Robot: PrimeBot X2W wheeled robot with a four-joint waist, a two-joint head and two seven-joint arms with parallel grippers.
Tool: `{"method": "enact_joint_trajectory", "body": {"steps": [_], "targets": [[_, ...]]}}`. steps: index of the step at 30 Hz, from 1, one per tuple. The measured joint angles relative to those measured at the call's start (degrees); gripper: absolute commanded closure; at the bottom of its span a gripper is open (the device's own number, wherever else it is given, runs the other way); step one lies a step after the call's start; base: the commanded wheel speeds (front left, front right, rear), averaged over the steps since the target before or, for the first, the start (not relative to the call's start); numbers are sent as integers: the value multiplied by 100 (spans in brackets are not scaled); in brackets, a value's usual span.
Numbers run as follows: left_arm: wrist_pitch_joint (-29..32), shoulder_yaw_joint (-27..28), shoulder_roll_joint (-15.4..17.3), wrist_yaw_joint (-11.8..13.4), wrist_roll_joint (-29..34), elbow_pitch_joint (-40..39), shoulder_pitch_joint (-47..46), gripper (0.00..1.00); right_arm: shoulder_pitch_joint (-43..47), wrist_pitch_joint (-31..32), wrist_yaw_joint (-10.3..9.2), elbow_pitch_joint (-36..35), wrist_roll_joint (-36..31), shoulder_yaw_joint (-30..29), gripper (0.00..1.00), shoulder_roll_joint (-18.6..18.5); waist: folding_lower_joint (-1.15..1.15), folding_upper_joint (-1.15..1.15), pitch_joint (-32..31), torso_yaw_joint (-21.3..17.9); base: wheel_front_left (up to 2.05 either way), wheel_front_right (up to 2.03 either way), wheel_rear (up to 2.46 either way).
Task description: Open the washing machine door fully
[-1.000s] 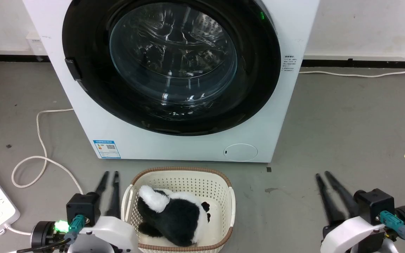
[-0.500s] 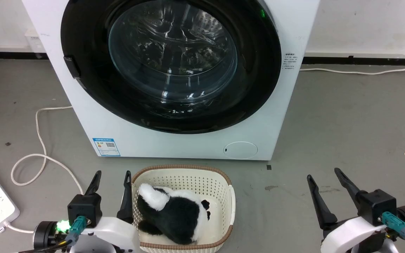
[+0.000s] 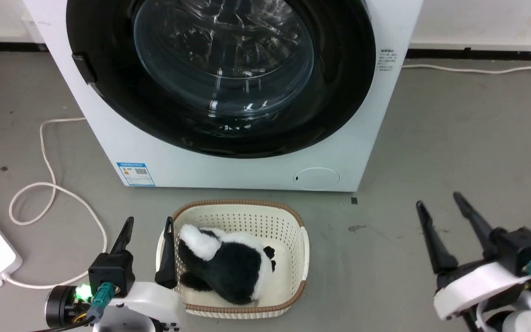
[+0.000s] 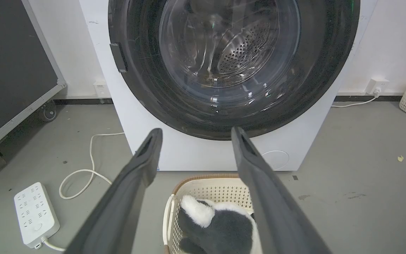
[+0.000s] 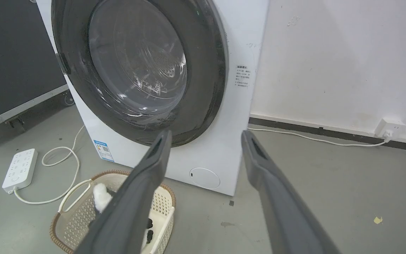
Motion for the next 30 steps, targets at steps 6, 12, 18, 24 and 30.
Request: {"method": "enact_joint_trajectory", "body": {"steps": [6,12,18,24,30], "targets": [[-59,-36,0,31,-3,-27,-93,0,-305,-49,0,1,396,-101,0,-133,0,0,152,12,0,0,0],[-134,-109,-1,80,-44,-36,-113,0,-636,0,0,15,881,-172,0,-159,0,0,300,43,0,0,0],[-210,-151,-1,133,-88,-55,-210,0,-973,102,-1,83,1291,-266,0,-169,-1,0,454,98,0,0,0],[-278,-207,0,185,-142,-77,-237,0,-1354,199,-1,160,1572,-334,69,-247,0,0,627,161,0,0,0],[-355,-281,-1,233,-189,-108,-350,0,-1755,356,-1,253,1835,-410,100,-363,0,0,829,229,0,0,0]]}}
